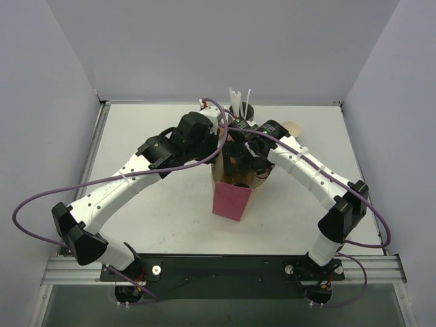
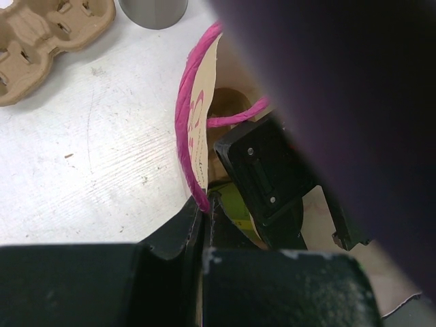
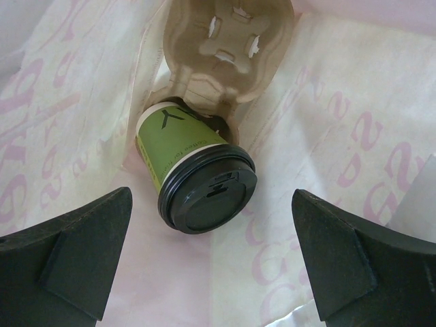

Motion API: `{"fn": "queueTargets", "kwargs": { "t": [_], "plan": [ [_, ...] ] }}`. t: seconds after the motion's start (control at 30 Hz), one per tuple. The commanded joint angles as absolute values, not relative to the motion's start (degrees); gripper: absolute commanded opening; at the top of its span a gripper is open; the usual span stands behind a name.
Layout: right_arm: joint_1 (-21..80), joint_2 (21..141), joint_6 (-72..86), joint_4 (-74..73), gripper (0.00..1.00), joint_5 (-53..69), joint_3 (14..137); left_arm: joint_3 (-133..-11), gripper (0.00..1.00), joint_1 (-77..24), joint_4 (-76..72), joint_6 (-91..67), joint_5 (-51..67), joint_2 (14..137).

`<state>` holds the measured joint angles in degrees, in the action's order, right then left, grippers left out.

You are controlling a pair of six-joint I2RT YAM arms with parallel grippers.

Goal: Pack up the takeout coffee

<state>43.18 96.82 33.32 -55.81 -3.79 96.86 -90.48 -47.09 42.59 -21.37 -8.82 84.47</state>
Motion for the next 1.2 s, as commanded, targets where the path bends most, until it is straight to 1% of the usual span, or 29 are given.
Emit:
{"fn": "queueTargets", "kwargs": {
  "t": [0.0,0.43,0.6,0.8,1.03,1.17],
  "plan": [
    [44.5,91.8,32.6,-56.3,0.97,-5.8,100.5,-91.1,0.0,-46.9,44.1,-19.5,-8.0,85.4],
    [44.1,89.4,32.3,-57.6,0.97,-7.5,102.7,-91.7,0.0,-46.8,44.7,-19.6,-8.3,85.9],
    [44.1,88.2,32.5,-58.0,0.97,-7.6,101.6,-91.9,0.0,-46.8,44.8,-18.8,-8.2,85.7],
    [44.4,86.7,33.9,-57.7,0.94,-7.6,98.1,-92.2,0.0,-46.8,44.7,-17.0,-7.9,85.5],
    [44.8,85.9,35.9,-56.2,0.86,-6.6,94.2,-92.1,0.0,-46.8,44.0,-15.3,-7.0,85.3],
    [45.6,85.3,36.9,-54.9,0.84,-6.6,91.6,-91.4,0.0,-46.9,43.2,-13.4,-7.0,84.5]
  ]
}}
